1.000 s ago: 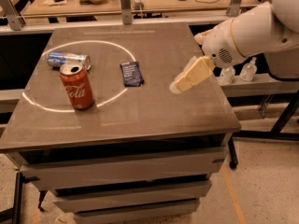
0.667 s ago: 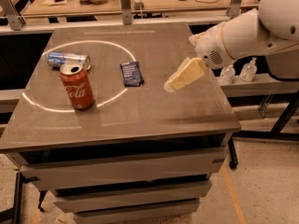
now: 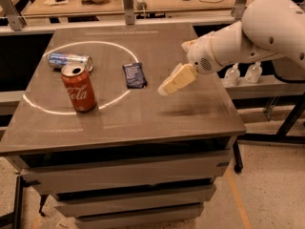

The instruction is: Move rxbar blueberry near redbull can

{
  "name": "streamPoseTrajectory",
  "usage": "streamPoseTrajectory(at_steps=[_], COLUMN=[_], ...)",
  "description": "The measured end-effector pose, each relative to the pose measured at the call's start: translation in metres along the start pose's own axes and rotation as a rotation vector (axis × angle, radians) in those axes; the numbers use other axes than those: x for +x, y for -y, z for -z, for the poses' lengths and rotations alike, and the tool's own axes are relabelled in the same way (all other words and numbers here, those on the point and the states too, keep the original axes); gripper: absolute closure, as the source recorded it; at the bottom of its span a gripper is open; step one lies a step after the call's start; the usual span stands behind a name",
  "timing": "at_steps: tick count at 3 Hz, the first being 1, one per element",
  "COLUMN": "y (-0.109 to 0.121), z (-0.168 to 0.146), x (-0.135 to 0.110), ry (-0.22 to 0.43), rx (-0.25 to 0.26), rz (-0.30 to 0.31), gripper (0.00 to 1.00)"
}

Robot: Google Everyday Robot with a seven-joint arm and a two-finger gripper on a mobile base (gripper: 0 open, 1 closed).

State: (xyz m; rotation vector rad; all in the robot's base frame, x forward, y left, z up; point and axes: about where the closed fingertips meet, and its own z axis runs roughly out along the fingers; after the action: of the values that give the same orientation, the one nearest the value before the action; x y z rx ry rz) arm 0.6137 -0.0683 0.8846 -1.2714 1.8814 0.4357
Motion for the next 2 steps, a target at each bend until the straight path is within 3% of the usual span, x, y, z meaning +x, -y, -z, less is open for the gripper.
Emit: streamPoseTrajectory(at_steps=[2], y=[0.004], z=[-0.041], x=[-0.013], ry=[0.024], rx=[-0.093], rz=[0.035], gripper=[0.00])
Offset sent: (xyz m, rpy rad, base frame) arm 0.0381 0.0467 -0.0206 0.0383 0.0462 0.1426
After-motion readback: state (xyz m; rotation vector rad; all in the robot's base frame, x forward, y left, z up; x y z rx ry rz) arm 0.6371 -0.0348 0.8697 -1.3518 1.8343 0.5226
